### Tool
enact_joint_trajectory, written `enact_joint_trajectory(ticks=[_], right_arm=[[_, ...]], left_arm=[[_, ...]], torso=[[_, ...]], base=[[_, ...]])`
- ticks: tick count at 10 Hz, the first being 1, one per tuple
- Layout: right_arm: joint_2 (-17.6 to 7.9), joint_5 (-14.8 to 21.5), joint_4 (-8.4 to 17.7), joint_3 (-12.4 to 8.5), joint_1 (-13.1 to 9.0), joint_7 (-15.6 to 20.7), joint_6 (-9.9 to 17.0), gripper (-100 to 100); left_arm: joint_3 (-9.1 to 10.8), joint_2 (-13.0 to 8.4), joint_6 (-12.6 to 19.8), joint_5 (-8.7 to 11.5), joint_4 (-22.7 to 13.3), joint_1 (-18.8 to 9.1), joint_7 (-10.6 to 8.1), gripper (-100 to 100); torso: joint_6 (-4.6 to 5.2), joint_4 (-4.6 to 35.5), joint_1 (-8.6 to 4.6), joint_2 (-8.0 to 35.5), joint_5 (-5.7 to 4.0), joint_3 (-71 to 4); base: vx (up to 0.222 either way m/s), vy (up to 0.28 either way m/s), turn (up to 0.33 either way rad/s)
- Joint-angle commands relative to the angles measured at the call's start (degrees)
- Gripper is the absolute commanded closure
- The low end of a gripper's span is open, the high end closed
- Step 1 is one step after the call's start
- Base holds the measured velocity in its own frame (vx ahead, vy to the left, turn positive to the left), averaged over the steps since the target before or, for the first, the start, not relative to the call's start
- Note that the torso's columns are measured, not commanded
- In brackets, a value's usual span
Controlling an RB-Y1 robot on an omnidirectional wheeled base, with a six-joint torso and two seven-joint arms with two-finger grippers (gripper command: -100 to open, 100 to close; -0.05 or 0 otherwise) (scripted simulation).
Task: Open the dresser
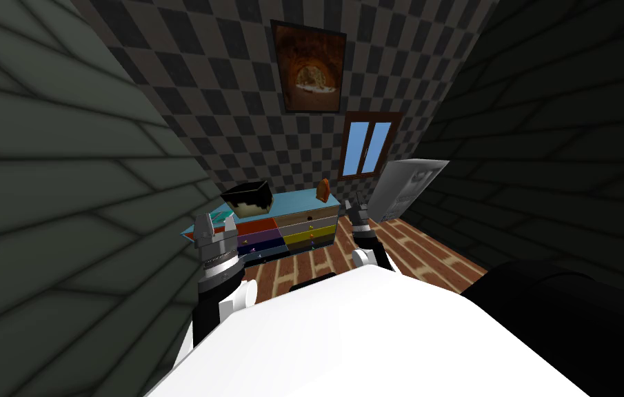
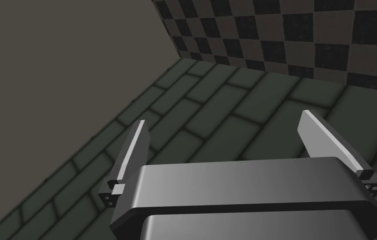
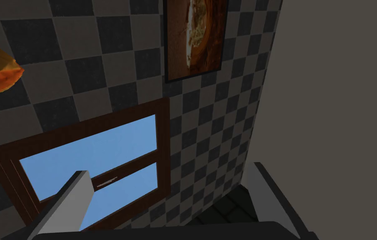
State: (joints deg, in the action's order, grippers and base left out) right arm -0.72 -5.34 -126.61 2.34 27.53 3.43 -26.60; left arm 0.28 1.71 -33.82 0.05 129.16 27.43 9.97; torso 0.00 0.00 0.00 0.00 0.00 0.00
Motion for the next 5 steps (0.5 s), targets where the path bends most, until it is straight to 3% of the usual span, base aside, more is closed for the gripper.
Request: enact_joint_trajectory(ticks=[1,5], right_arm=[[0.00,0.00,0.00,0.00,0.00,0.00,0.00,0],[0.00,0.00,-0.01,0.00,0.00,0.00,0.00,0]], left_arm=[[0.00,0.00,0.00,0.00,0.00,0.00,0.00,0],[0.00,0.00,0.00,0.00,0.01,0.00,0.00,0]], torso=[[0.00,2.35,0.00,2.32,0.00,-4.67],[0.00,18.46,0.00,18.45,0.00,-36.92]], base=[[0.000,0.000,0.000],[0.000,0.000,0.000]])
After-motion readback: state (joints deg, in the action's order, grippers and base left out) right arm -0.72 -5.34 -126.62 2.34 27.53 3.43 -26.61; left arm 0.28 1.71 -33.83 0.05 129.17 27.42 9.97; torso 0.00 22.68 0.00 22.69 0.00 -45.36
